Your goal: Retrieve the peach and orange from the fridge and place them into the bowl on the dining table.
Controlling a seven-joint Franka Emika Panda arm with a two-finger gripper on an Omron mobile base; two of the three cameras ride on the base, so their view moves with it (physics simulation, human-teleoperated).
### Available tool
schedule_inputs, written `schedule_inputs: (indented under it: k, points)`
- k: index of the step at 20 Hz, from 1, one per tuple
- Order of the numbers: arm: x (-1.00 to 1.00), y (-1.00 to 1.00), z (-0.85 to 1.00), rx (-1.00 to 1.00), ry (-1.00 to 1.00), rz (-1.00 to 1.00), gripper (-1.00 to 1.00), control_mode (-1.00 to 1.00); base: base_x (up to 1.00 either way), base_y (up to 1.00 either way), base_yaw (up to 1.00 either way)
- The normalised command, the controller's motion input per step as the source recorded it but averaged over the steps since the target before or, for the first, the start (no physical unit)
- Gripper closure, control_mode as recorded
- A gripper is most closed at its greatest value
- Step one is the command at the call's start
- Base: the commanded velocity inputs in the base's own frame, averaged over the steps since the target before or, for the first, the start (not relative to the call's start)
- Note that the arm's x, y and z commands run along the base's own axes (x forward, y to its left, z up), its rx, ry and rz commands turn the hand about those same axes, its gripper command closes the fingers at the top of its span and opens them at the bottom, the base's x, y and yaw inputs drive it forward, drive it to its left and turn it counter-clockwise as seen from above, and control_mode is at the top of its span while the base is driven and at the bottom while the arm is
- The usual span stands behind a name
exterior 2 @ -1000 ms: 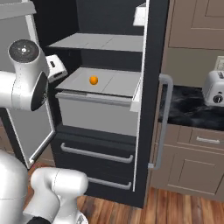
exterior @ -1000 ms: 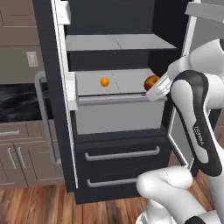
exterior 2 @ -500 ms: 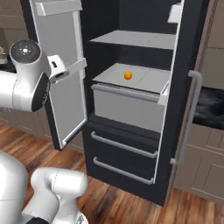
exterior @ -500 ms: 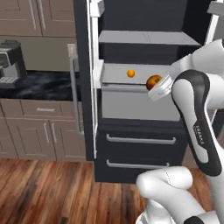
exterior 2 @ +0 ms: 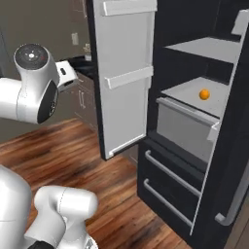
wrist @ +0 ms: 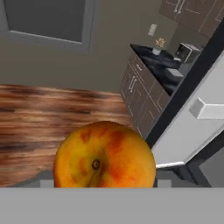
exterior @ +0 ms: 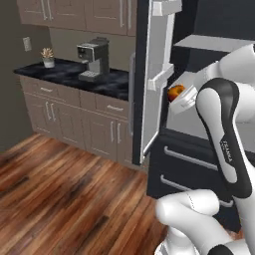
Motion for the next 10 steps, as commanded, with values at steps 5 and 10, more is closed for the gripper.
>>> schedule_inputs:
  k: [5, 10]
  points:
    - [0.0, 0.0, 0.0, 0.0, 0.0, 0.0, 1.0, 1.0, -0.76, -0.22, 0.65]
    - [0.0, 0.0, 0.0, 0.0, 0.0, 0.0, 1.0, 1.0, -0.96, -0.08, 0.54]
